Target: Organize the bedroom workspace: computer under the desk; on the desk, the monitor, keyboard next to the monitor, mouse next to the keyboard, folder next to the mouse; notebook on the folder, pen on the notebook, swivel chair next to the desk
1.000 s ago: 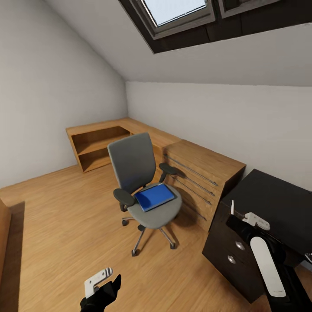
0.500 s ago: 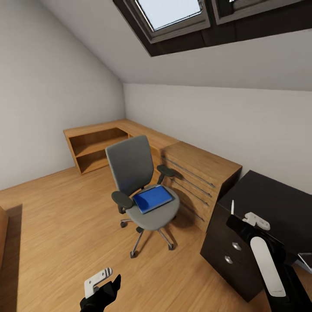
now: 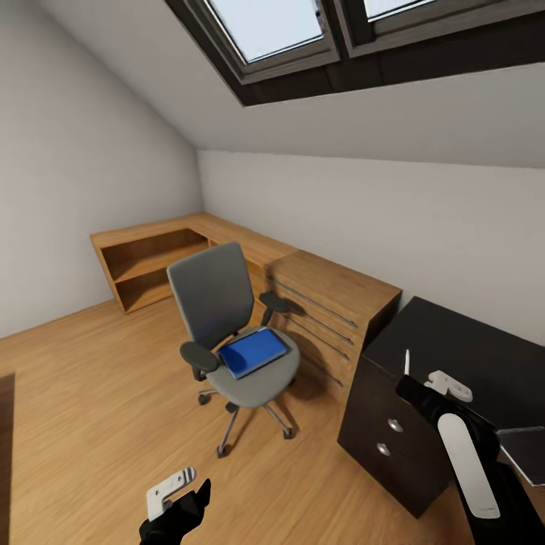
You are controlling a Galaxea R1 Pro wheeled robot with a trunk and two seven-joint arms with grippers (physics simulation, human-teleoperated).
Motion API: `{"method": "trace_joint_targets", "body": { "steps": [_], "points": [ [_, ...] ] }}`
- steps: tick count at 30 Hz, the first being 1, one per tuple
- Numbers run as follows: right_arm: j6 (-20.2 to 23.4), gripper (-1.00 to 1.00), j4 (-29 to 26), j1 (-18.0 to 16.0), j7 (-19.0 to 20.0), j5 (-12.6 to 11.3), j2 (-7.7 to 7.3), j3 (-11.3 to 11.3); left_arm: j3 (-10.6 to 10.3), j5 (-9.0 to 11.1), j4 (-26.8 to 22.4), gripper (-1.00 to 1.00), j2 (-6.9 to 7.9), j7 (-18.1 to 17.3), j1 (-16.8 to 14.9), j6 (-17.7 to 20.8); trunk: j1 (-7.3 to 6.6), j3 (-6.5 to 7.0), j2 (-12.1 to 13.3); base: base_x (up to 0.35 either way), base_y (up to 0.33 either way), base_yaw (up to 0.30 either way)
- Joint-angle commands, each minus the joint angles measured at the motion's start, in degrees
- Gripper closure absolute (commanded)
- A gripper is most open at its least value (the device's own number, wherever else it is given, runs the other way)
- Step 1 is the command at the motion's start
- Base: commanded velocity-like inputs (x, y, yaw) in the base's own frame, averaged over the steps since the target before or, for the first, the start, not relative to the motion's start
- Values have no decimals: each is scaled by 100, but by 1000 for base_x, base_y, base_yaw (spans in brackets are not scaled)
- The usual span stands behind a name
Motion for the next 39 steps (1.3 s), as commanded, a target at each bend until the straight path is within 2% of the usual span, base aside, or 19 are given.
{"method": "trace_joint_targets", "body": {
  "steps": [1,13,19,25,35,36,38,39],
  "points": [
    [11,100,-6,-5,-52,-64,-2,3,-2,50,-12,-100,0,40,0,12,-22,18,37,0,0,-215],
    [11,100,-15,-5,-52,-64,-10,-118,3,56,4,-100,-6,34,0,-10,-285,291,519,0,0,-220],
    [19,100,-15,-5,-52,-71,-11,-384,2,64,6,-100,-6,18,0,-15,-285,320,519,0,0,-223],
    [20,100,-15,-5,-52,-73,-11,-428,2,66,6,-100,-6,15,0,-16,-285,349,519,62,0,-226],
    [20,100,-15,-5,-52,-73,-15,-518,-4,73,67,-100,-7,14,0,-10,-285,397,519,264,0,-231],
    [33,100,-15,-5,-52,-77,-12,-672,-15,77,121,-100,-13,14,0,-1,-285,398,519,63,0,-173],
    [39,100,-15,-5,-50,-79,-7,-762,-20,76,158,-100,-14,14,-1,0,-285,401,519,36,0,-100],
    [38,100,-15,-5,-51,-81,4,-891,-26,75,190,-100,-16,14,-1,1,-285,401,519,7,0,-19]
  ]
}}
